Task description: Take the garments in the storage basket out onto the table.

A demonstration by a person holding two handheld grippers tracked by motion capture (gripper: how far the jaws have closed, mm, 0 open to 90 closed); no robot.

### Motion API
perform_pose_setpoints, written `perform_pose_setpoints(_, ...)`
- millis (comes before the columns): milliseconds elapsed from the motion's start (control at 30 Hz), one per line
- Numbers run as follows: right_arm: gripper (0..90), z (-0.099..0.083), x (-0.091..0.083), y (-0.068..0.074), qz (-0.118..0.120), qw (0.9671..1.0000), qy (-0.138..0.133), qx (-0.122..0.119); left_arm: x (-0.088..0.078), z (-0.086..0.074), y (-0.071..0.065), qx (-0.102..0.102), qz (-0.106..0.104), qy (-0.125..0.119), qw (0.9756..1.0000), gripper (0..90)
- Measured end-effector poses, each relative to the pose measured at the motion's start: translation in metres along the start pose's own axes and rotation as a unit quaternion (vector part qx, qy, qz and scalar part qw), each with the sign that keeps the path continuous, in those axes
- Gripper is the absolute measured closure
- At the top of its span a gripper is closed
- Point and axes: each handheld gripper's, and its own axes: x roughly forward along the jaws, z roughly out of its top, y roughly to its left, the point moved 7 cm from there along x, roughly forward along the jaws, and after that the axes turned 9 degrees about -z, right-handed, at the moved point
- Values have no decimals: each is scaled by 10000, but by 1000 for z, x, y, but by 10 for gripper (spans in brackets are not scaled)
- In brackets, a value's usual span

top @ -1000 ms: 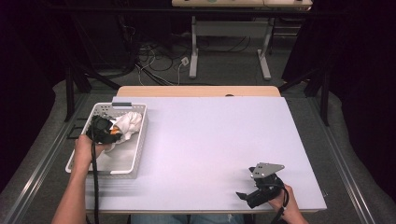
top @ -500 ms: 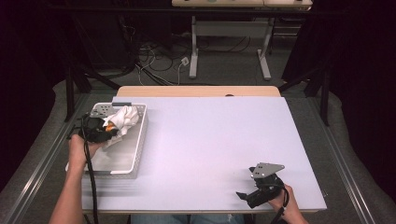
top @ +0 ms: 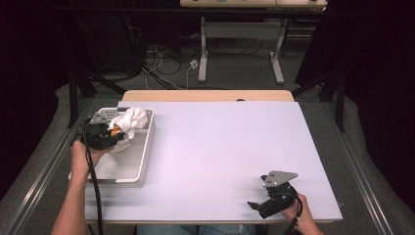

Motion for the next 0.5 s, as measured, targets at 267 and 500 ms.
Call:
perform_pose_setpoints(267, 4, 0, 0, 0, -2, 10000, 12, 19, -6, 8, -11, 151, -36, -112, 9998, 684)
perform_pose_setpoints(500, 4, 0, 0, 0, -15, 10000, 19, 4, -13, 14, -20, 319, -73, -214, 9992, 684)
